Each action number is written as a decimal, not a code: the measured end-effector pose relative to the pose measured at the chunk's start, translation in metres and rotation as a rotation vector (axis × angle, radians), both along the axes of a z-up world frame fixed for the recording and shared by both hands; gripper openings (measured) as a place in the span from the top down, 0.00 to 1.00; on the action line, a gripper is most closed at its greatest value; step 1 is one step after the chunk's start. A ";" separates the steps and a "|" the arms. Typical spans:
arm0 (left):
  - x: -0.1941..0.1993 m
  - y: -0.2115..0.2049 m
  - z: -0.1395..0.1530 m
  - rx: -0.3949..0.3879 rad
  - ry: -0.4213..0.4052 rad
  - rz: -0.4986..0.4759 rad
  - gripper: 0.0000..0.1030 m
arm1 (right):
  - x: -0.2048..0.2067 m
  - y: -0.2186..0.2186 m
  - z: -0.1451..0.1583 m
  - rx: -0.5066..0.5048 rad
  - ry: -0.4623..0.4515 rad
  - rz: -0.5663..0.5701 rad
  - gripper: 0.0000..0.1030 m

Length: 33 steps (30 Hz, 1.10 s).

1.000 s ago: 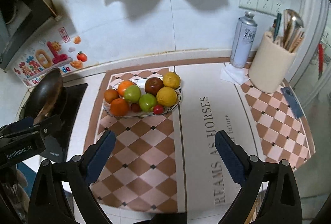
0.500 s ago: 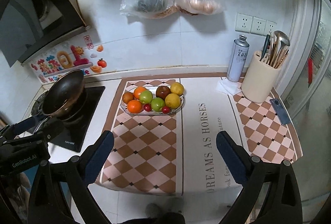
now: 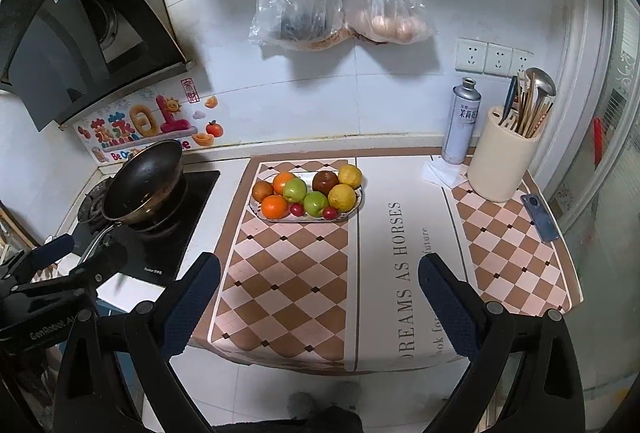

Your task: Organize fruits

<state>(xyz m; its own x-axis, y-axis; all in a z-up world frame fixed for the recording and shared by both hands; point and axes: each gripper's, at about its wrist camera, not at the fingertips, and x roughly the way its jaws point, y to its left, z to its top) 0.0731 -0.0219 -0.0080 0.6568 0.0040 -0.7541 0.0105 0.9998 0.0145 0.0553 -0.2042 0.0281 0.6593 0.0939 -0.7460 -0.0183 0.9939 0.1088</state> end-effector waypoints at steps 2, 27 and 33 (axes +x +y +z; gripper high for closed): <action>0.002 -0.001 -0.001 -0.001 0.003 0.002 0.05 | 0.005 0.001 -0.002 0.002 0.000 0.004 0.02; 0.118 -0.014 -0.044 0.036 0.089 0.038 0.05 | 0.137 -0.013 -0.064 -0.043 0.079 -0.039 0.02; 0.139 -0.016 -0.057 0.042 0.103 0.046 0.05 | 0.159 -0.010 -0.081 -0.062 0.106 -0.031 0.02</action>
